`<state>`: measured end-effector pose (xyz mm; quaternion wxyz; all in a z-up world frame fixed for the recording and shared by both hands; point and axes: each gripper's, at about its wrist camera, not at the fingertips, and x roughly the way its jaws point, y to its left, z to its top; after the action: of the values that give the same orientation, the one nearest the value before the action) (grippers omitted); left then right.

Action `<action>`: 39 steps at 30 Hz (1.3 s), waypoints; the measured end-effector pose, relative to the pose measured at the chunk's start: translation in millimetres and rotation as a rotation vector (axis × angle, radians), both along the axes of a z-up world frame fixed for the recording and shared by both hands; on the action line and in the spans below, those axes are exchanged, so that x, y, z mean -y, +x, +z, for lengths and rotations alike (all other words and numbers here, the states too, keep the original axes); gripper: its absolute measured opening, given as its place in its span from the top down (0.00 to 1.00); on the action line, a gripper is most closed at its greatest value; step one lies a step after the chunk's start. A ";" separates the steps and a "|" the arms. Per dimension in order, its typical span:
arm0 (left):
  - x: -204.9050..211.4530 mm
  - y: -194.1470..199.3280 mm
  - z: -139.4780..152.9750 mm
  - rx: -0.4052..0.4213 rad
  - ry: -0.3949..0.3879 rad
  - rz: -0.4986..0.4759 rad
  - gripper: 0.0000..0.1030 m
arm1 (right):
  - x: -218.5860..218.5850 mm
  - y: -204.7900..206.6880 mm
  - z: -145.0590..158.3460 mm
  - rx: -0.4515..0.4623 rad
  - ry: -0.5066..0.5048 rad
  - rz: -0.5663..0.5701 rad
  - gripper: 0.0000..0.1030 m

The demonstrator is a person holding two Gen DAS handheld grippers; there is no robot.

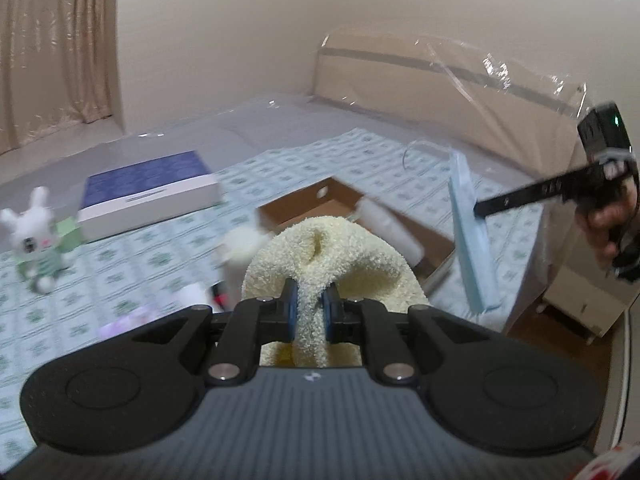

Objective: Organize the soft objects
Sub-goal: 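Carry the yellow towel with the left tool while the right tool carries the mask to the box, then open the left tool to drop the towel into the box while the right tool drops the mask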

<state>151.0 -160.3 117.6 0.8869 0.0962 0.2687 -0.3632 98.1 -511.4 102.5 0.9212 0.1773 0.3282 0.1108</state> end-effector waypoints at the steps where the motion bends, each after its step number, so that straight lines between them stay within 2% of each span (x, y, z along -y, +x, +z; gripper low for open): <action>1: 14.3 4.3 -1.9 -0.005 -0.014 -0.004 0.90 | 6.3 -1.2 -0.2 0.001 -0.031 -0.008 0.99; 5: 70.1 14.3 -6.4 -0.012 -0.048 -0.016 0.90 | 27.6 -0.7 -4.3 -0.002 -0.136 -0.028 0.99; 12: 143.8 45.5 -17.4 -0.005 -0.060 0.019 0.90 | 53.7 29.4 -14.3 -0.015 -0.279 -0.035 0.99; 21: 199.7 104.2 -31.9 -0.022 -0.073 0.115 0.90 | 87.7 90.6 -35.7 -0.031 -0.270 -0.036 0.99; 31: 235.2 176.0 -70.1 -0.021 -0.013 0.206 0.90 | 88.1 154.6 -68.4 -0.055 -0.246 -0.002 0.99; 37: 247.6 204.7 -94.4 -0.040 0.034 0.212 0.86 | 82.5 185.7 -98.0 -0.103 -0.257 0.007 0.99; 39: 246.5 203.1 -95.3 -0.017 0.040 0.207 0.77 | 78.2 192.7 -108.1 -0.119 -0.284 0.017 0.99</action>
<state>354.1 -406.8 22.3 0.9152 0.0826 0.2919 -0.2651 290.7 -589.6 -5.6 0.9149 0.0489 0.3961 0.0603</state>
